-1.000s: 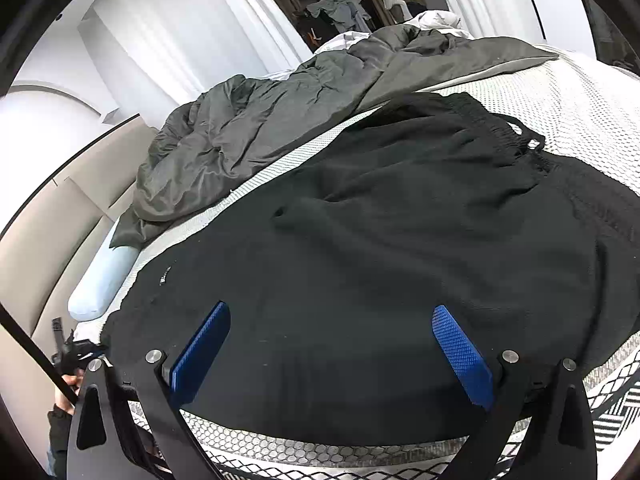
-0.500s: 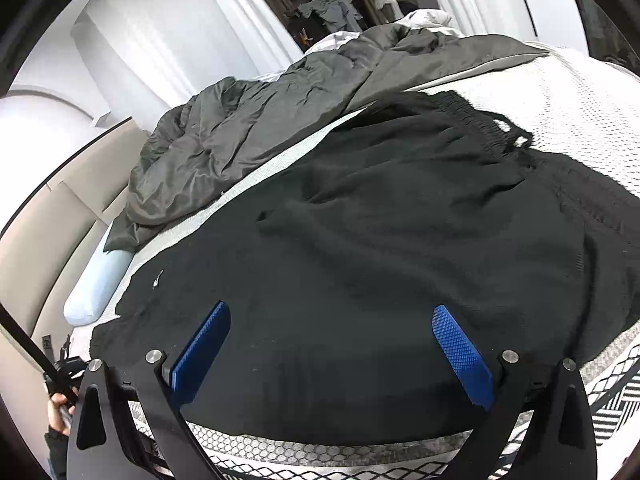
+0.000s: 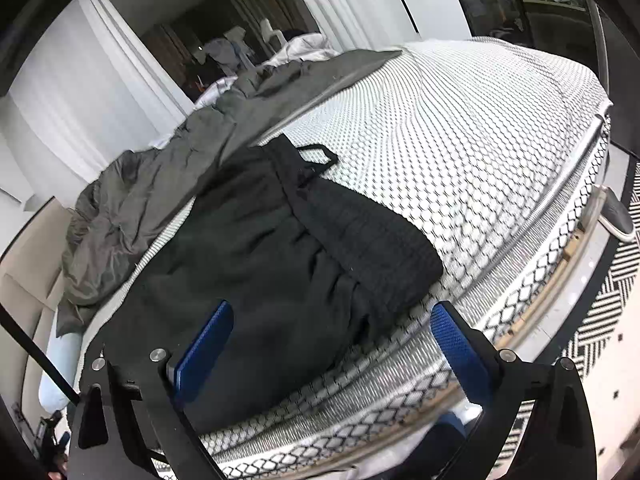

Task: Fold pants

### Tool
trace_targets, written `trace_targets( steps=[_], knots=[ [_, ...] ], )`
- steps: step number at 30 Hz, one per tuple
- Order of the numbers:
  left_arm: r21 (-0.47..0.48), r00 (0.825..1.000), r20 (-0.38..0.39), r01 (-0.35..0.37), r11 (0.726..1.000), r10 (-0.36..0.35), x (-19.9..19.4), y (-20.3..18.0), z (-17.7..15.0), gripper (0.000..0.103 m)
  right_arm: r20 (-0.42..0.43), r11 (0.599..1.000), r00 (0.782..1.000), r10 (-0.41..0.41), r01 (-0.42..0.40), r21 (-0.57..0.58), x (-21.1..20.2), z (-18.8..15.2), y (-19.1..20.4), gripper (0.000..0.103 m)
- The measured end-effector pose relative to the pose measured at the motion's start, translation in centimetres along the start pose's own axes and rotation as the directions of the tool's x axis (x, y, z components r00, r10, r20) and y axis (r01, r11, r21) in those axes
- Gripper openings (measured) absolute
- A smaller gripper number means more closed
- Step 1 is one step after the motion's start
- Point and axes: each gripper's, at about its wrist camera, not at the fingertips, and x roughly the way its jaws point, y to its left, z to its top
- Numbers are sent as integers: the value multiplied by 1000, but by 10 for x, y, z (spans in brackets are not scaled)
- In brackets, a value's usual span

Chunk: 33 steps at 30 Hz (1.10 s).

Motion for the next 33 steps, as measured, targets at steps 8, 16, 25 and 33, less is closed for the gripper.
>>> trace_targets(
  steps=[8,16,25,33],
  knots=[
    [187,998,-31,-46,981,53,42,-50,-37,102,109,977,992,-55,76,-201,-24,9,29,18],
    [201,997,-47,-46,979,56,57,-50,-40,102,-58,983,988,-146,138,-120,10,8,-16,57],
    [295,994,-53,102,950,-90,73,-118,-11,102,120,961,992,36,-1,-278,-42,15,56,83],
    [376,970,-223,-5,927,96,145,-127,-9,99,-173,841,981,91,-169,-513,79,-11,178,65]
  ],
)
